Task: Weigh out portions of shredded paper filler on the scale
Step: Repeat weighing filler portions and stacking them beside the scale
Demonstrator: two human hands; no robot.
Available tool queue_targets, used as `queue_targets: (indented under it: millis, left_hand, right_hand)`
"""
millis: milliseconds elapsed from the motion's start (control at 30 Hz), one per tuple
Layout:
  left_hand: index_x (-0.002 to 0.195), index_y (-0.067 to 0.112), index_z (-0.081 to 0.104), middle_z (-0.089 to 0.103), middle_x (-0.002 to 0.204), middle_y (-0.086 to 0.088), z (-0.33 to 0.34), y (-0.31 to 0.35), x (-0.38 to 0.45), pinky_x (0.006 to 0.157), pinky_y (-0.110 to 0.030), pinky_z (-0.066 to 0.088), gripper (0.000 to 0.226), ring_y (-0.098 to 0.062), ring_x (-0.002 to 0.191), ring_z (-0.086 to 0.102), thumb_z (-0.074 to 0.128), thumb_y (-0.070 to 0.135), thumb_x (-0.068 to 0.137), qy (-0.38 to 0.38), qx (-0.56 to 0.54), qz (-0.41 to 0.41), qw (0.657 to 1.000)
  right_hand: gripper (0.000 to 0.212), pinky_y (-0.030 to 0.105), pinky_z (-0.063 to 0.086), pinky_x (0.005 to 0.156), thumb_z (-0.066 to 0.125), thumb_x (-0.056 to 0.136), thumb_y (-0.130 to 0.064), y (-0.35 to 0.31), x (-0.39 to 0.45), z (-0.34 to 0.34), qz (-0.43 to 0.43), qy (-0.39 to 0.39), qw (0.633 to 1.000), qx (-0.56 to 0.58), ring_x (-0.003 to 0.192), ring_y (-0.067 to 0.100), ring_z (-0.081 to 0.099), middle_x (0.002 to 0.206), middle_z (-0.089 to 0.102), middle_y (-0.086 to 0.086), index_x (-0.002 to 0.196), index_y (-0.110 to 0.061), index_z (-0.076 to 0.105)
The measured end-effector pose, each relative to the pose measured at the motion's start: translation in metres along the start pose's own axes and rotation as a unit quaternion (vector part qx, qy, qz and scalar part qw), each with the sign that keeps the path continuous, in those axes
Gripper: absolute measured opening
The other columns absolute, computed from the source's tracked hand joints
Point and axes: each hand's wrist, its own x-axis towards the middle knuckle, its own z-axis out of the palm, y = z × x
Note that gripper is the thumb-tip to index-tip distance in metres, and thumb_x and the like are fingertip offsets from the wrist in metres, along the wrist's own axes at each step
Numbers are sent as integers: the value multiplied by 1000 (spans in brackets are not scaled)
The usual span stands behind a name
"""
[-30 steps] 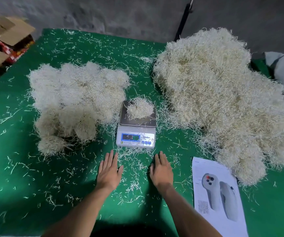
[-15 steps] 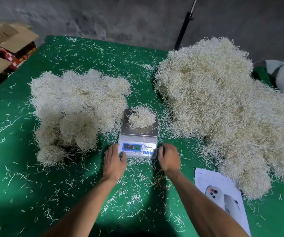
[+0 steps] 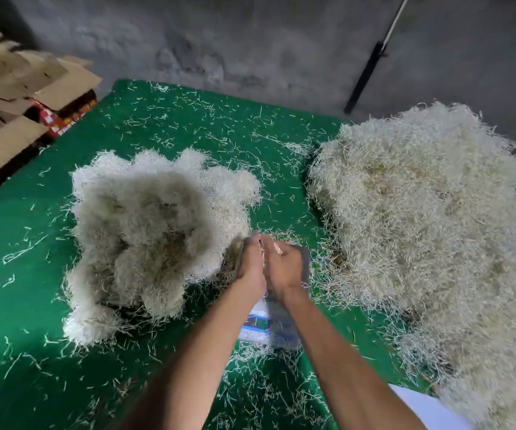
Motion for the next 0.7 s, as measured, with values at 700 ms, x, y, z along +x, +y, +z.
queue_targets:
  millis: [700]
  left_hand:
    - [129, 0, 60, 68, 115, -16, -130, 86, -46, 97, -33, 54, 35, -26, 110, 65, 53, 22, 102, -142, -152, 96, 973]
  right_hand:
    - [34, 40, 20, 127, 51, 106, -25, -107, -68, 64, -405, -158, 887, -157, 145, 5, 38, 155, 48, -6, 137, -22, 64]
